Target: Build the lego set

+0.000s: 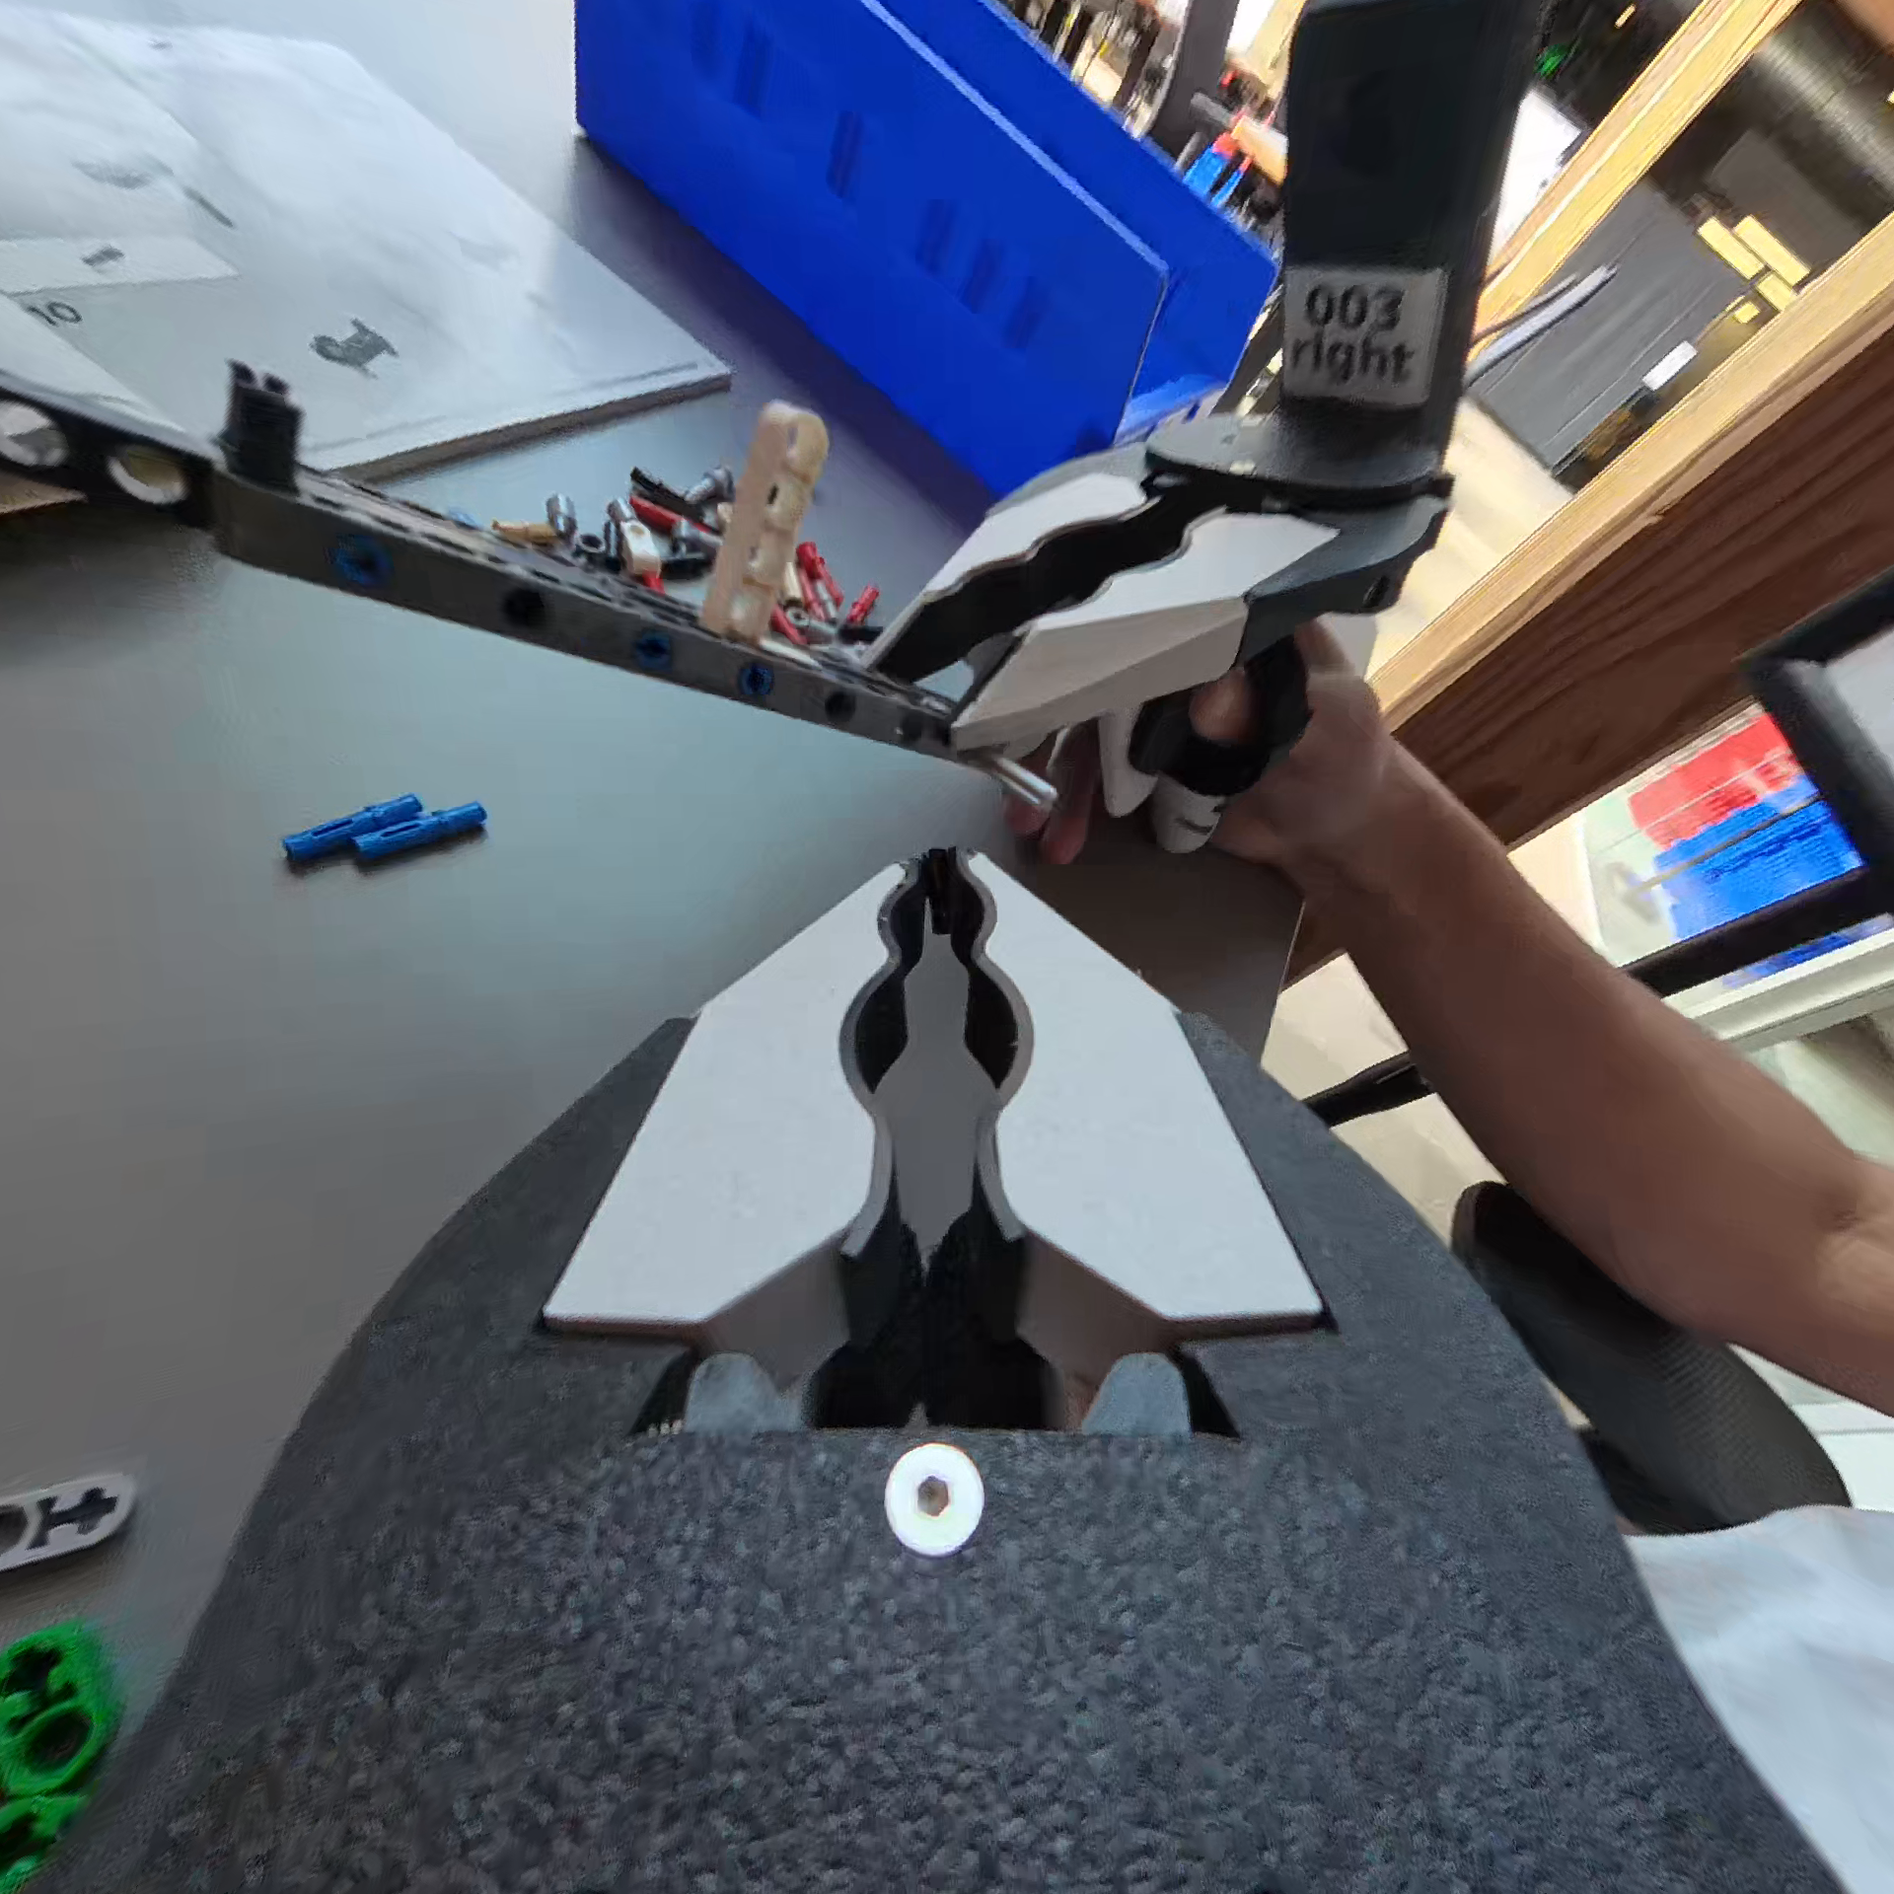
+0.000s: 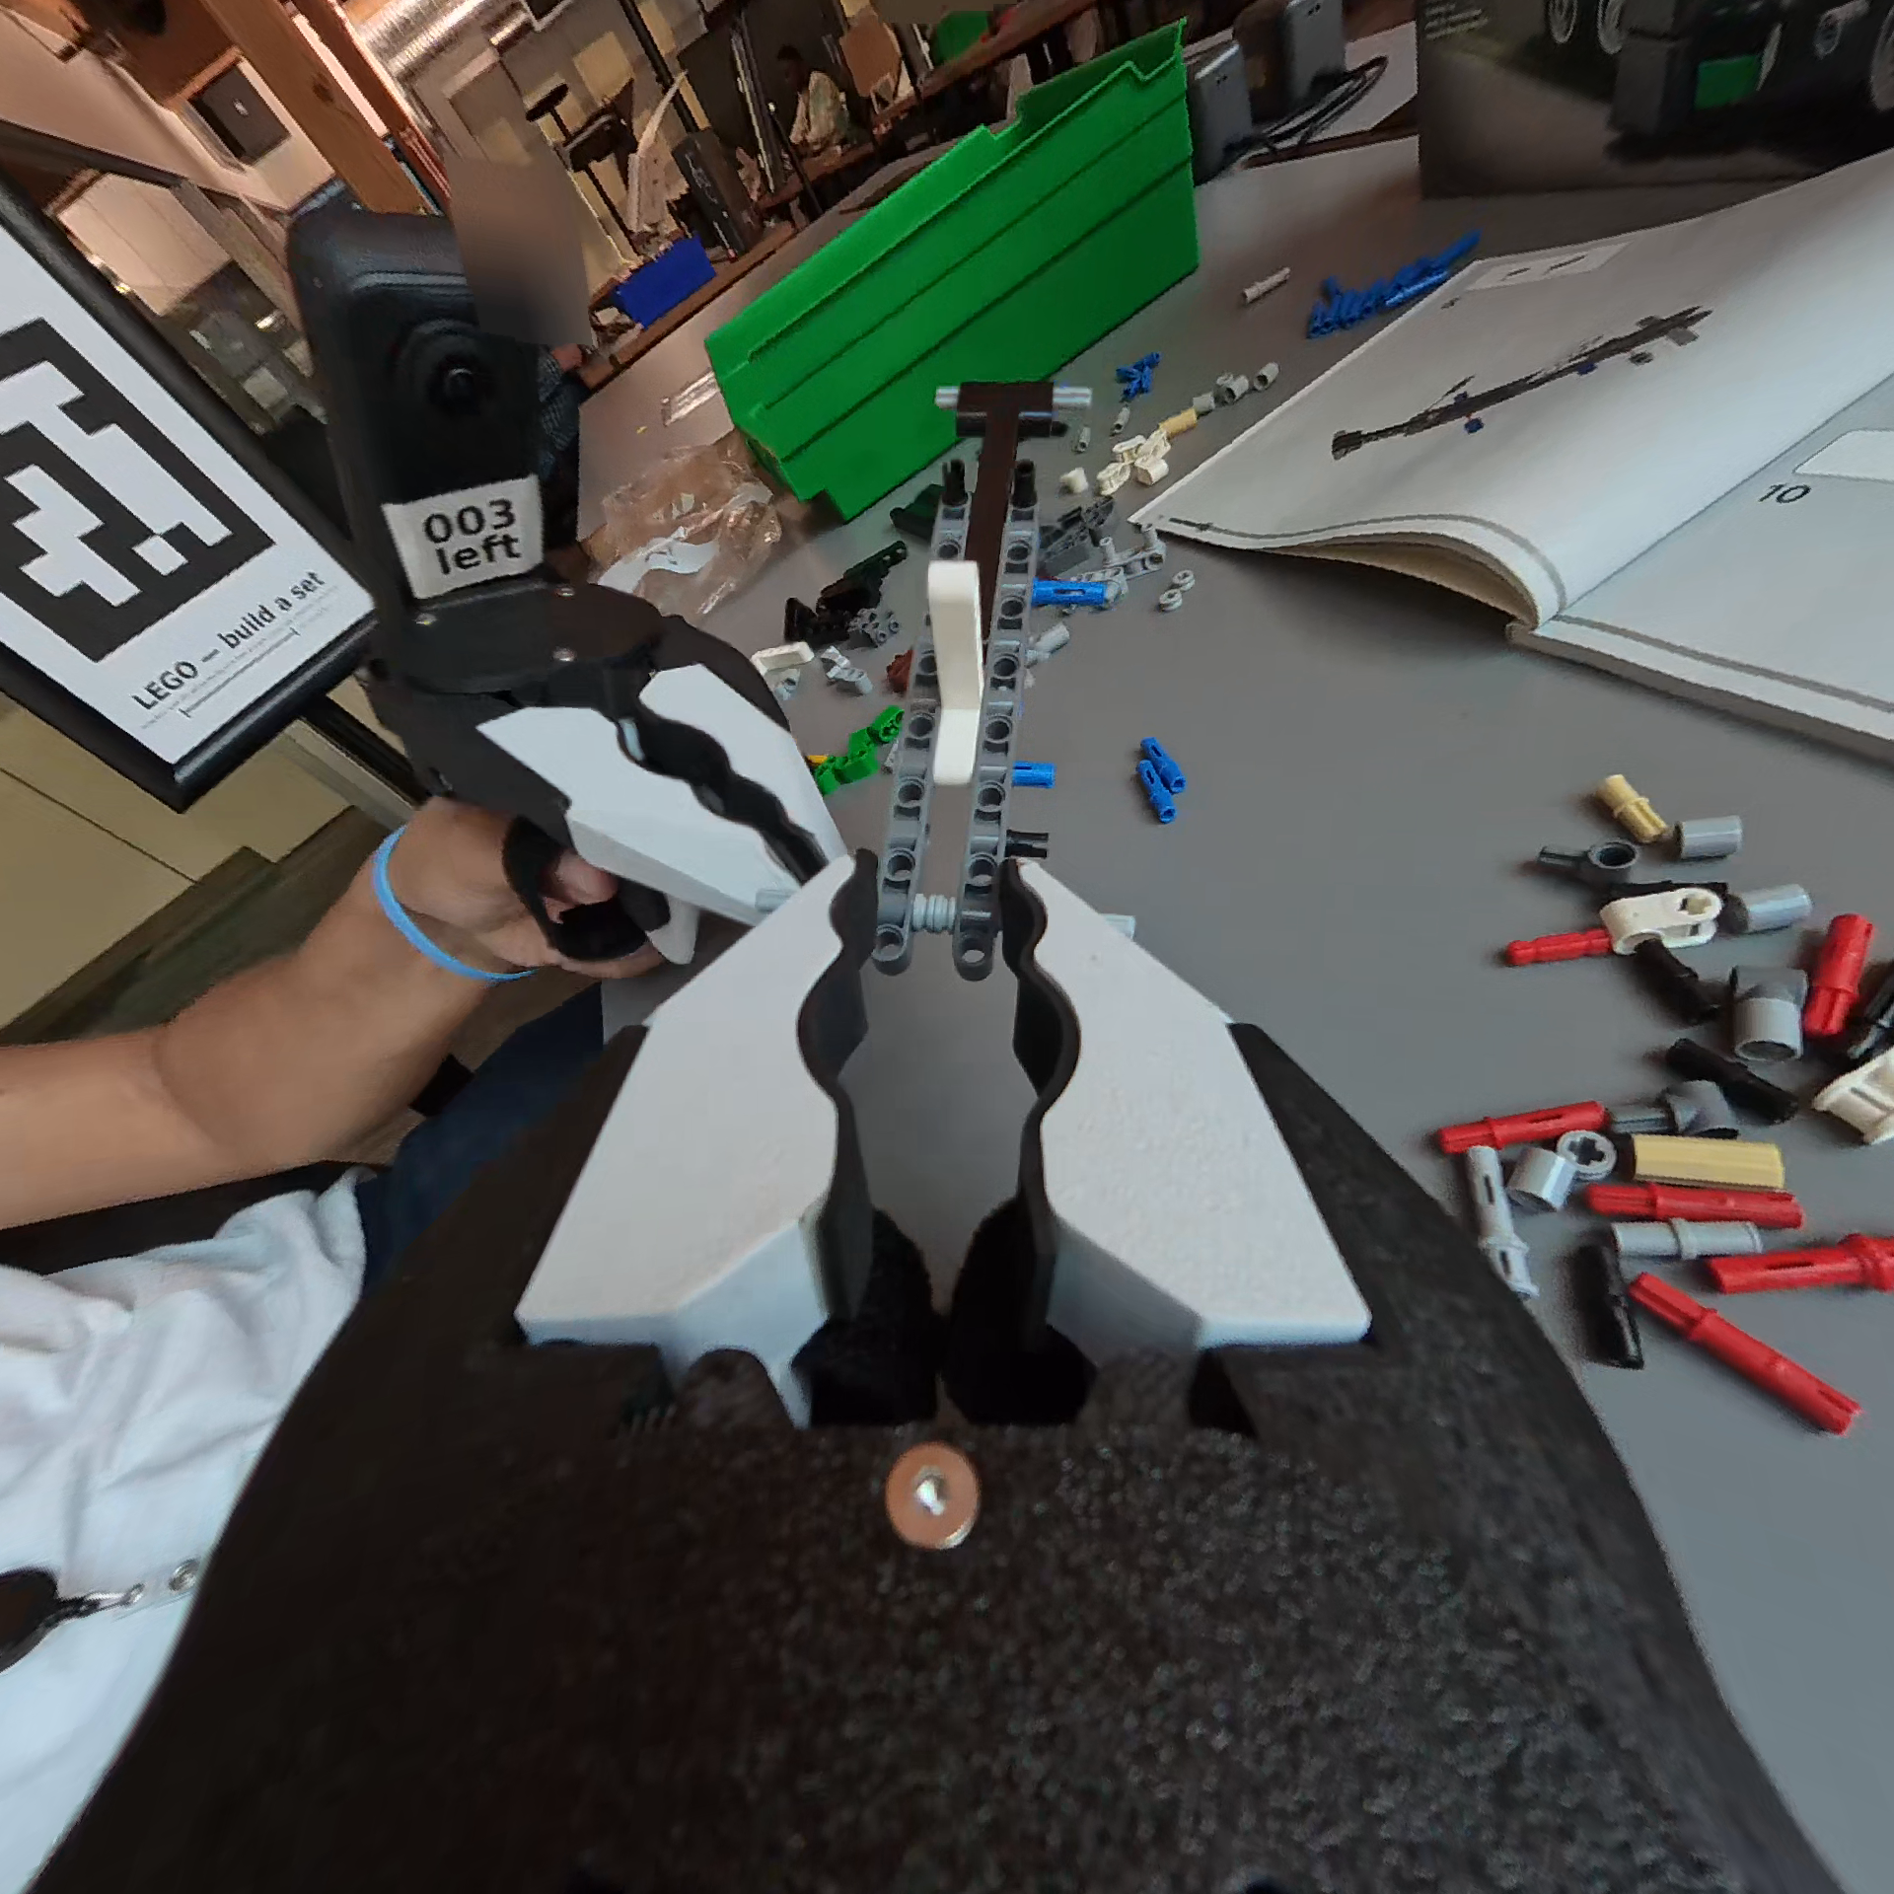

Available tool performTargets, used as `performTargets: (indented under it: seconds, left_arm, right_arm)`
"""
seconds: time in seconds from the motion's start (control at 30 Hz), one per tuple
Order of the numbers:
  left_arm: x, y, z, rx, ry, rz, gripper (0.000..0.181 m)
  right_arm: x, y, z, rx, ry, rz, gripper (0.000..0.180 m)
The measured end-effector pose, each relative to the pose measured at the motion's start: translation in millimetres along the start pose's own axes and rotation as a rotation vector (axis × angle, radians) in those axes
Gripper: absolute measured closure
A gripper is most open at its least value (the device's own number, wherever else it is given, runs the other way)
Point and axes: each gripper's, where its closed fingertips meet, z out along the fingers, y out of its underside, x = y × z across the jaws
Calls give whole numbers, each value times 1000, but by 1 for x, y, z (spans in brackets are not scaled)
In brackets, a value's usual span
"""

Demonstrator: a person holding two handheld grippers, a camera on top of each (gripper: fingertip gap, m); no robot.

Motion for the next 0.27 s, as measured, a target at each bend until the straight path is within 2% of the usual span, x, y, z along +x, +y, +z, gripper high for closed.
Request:
performTargets:
  seconds: [0.07,0.13,0.27]
  left_arm:
    - [-4,-5,-5,36,54,-94,178]
    - [-15,-3,-7,19,23,-140,178]
    - [-32,25,-9,-185,-179,125,177]
  right_arm:
    - [-3,1,0,-4,-33,28,157]
    - [1,1,1,-6,0,21,157]
    - [3,1,0,-2,2,39,157]
